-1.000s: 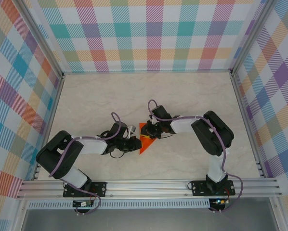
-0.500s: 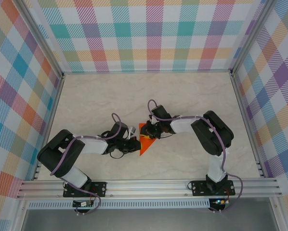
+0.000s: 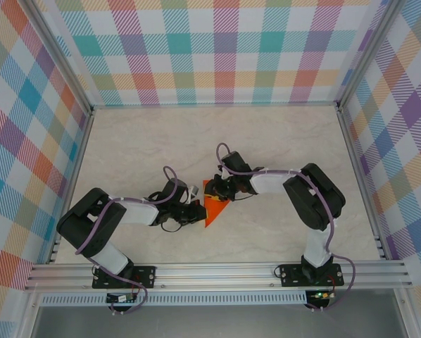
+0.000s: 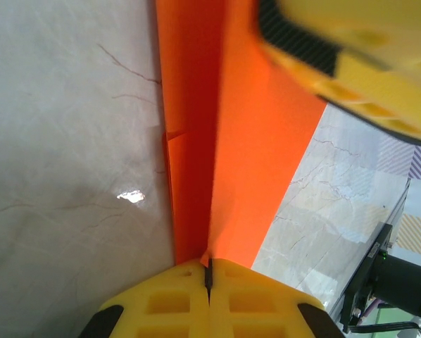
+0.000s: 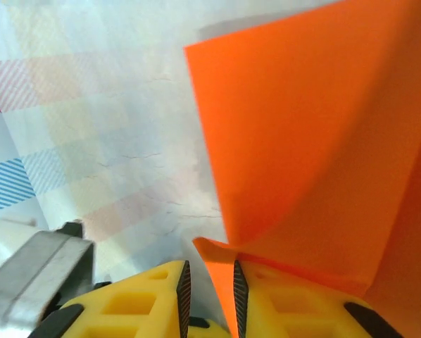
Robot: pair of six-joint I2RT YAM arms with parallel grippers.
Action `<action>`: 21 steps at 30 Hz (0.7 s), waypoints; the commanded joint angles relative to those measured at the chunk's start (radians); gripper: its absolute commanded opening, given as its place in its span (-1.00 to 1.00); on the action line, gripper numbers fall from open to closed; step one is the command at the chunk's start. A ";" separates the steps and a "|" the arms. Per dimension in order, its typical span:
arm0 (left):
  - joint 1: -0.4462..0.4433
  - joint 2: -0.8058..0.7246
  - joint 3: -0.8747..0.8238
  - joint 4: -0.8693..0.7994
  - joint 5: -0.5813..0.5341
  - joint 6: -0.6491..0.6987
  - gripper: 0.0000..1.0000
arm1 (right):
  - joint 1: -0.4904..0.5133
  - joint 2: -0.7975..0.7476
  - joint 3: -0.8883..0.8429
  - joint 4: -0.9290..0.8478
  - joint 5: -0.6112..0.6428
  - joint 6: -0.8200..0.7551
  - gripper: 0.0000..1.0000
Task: Fold a paper plane with a square sheet of paper (pick it up from the middle)
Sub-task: Fourth fold the wing at the center of the table.
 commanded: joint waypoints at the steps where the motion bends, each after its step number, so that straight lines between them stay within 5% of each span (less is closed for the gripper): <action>1: 0.010 0.037 -0.031 -0.073 -0.037 -0.005 -1.00 | 0.003 -0.061 -0.010 0.004 0.018 -0.017 -0.48; 21: 0.010 0.059 -0.026 -0.078 -0.035 0.005 -1.00 | 0.012 0.069 0.043 0.007 -0.032 -0.028 -0.53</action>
